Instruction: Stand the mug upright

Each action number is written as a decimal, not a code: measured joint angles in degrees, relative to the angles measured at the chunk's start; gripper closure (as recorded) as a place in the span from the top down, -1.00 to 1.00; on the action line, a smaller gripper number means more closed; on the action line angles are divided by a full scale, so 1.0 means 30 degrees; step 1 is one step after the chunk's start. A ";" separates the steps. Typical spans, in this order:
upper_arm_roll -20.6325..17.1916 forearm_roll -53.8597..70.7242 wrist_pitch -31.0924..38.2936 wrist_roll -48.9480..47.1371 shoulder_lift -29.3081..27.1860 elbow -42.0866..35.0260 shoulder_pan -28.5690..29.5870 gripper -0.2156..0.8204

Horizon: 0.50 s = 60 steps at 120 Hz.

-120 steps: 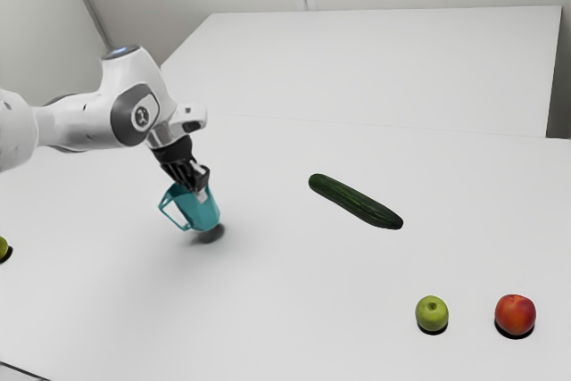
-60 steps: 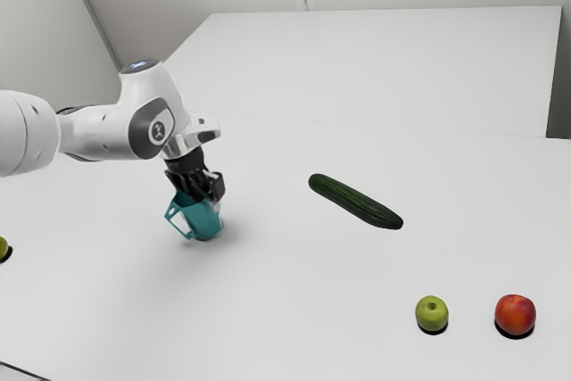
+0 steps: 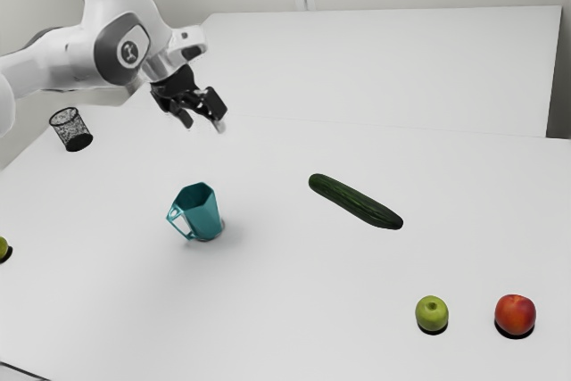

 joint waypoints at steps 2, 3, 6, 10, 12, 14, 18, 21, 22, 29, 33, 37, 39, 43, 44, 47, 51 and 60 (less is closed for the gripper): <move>0.0004 0.0009 -0.0360 -0.0016 -0.0007 0.0444 -0.0012 0.52; 0.0005 0.0014 -0.0537 -0.0023 -0.0013 0.0647 -0.0016 0.53; 0.0009 0.0031 -0.1069 -0.0046 -0.0038 0.1243 -0.0020 0.53; 0.0011 0.0051 -0.1744 -0.0076 -0.0070 0.1855 -0.0008 0.54; 0.0012 0.0059 -0.2055 -0.0090 -0.0083 0.2058 0.0005 0.54; 0.0025 0.0060 -0.2341 -0.0103 -0.0104 0.2211 0.0011 0.55; 0.0047 0.0059 -0.2844 -0.0129 -0.0173 0.2412 0.0038 0.55; 0.0057 0.0064 -0.3168 -0.0147 -0.0233 0.2499 0.0077 0.55; 0.0059 0.0066 -0.3264 -0.0153 -0.0248 0.2521 0.0094 0.56; 0.0068 0.0070 -0.3841 -0.0191 -0.0306 0.2589 0.0243 0.56; 0.0070 0.0074 -0.4105 -0.0210 -0.0319 0.2602 0.0338 0.57; 0.0071 0.0077 -0.4322 -0.0227 -0.0326 0.2609 0.0426 0.57; 0.0071 0.0078 -0.4415 -0.0234 -0.0328 0.2611 0.0466 0.57; 0.0071 0.0076 -0.4580 -0.0250 -0.0331 0.2614 0.0532 0.57; 0.0071 0.0077 -0.4618 -0.0253 -0.0327 0.2615 0.0546 0.57; 0.0071 0.0079 -0.4721 -0.0264 -0.0322 0.2616 0.0578 0.57; 0.0072 0.0080 -0.4838 -0.0277 -0.0314 0.2616 0.0602 0.58; 0.0072 0.0083 -0.5037 -0.0305 -0.0307 0.2617 0.0585 0.58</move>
